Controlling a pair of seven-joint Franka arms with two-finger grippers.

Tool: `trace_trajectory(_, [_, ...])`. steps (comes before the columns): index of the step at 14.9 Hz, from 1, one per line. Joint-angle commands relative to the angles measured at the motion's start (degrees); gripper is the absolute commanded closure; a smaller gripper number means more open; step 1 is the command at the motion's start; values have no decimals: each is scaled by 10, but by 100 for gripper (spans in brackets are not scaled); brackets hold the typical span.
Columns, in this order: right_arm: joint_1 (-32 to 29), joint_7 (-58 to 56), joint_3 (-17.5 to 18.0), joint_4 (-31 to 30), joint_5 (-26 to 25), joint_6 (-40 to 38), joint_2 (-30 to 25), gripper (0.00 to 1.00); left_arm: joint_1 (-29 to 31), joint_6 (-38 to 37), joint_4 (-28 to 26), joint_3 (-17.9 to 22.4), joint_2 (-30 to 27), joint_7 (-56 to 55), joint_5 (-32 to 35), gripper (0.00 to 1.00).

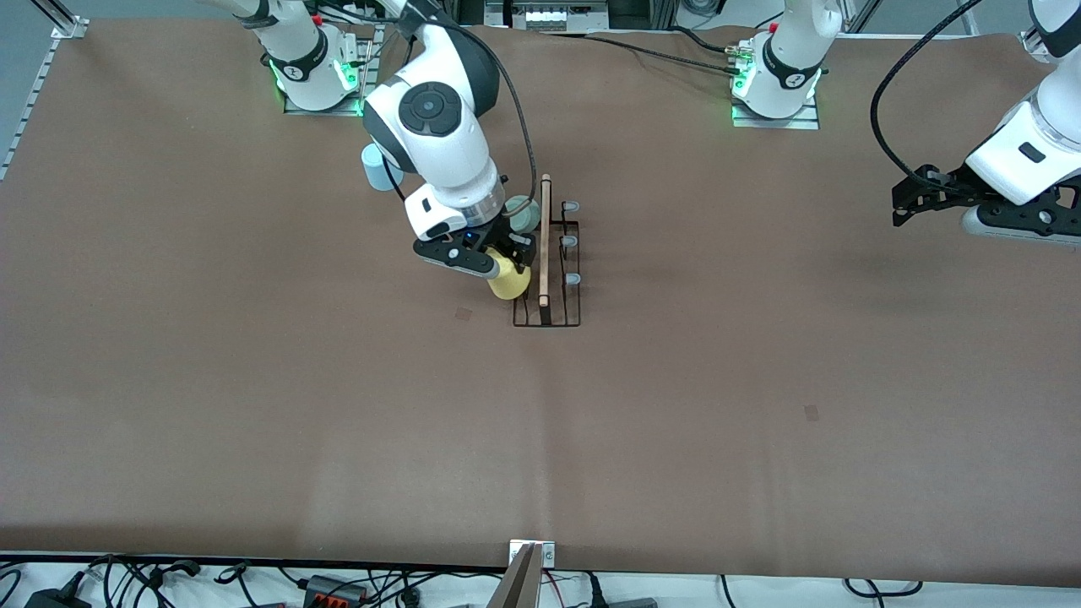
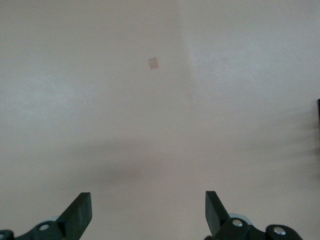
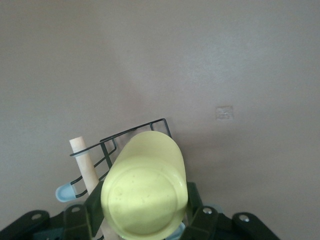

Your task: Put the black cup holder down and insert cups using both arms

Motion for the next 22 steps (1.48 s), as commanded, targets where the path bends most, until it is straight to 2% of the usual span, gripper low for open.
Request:
trace_trajectory(1, [7, 10, -1, 11, -11, 0, 10, 78, 0, -13, 17, 1, 9, 5, -13, 0])
trace_trajectory(3, [8, 9, -1, 9, -11, 0, 10, 78, 0, -13, 17, 1, 8, 6, -13, 0])
trace_trajectory(4, [8, 9, -1, 8, -11, 1, 10, 68, 0, -12, 17, 1, 8, 5, -13, 0])
trace_trajectory(7, [8, 9, 0, 8, -10, 1, 13, 13, 0, -12, 17, 1, 9, 5, -13, 0])
trace_trajectory(8, [8, 9, -1, 8, -9, 1, 13, 0, 0, -13, 17, 1, 8, 6, -13, 0])
trace_trajectory(13, [-5, -15, -4, 14, -4, -1, 8, 0, 0, -12, 17, 1, 9, 6, -13, 0])
trace_trajectory(15, [-20, -29, -5, 14, 0, -4, -12, 0, 0, -13, 17, 1, 9, 5, -13, 0])
trace_trajectory(18, [-64, -74, -6, 6, 1, -64, -77, 0, 0, -13, 17, 1, 8, 5, -13, 0])
trace_trajectory(22, [-163, -123, -5, -3, 3, -167, -162, 0, 1, -13, 17, 1, 9, 6, -13, 0])
